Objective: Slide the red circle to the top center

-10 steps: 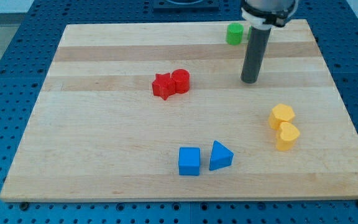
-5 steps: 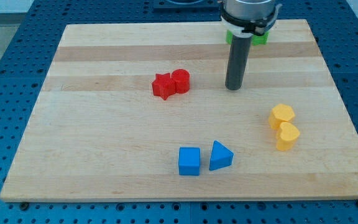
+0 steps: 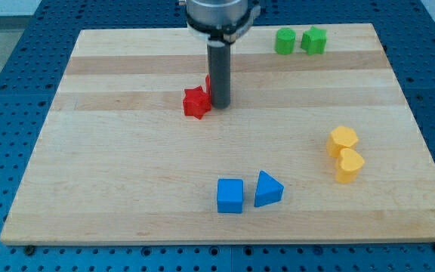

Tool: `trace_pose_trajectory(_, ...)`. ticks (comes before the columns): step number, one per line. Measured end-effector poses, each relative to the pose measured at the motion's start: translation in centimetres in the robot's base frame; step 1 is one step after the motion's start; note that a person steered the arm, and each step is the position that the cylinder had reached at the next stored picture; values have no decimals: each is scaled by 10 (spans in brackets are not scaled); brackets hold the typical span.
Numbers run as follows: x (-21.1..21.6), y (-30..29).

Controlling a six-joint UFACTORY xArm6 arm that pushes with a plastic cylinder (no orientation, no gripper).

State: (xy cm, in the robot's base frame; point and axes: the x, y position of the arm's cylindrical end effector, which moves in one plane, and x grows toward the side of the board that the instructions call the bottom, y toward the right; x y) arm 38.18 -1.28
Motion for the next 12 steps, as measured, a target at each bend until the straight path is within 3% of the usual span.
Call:
trace_pose_trajectory(2,-63,-6)
trace_pose_trajectory(3,-43,-37)
trace_pose_trajectory(6,-99,-36)
trace_pose_trajectory(7,-115,-4)
trace_pose_trajectory(9,-132,-61)
trace_pose_trajectory(12,-154,11)
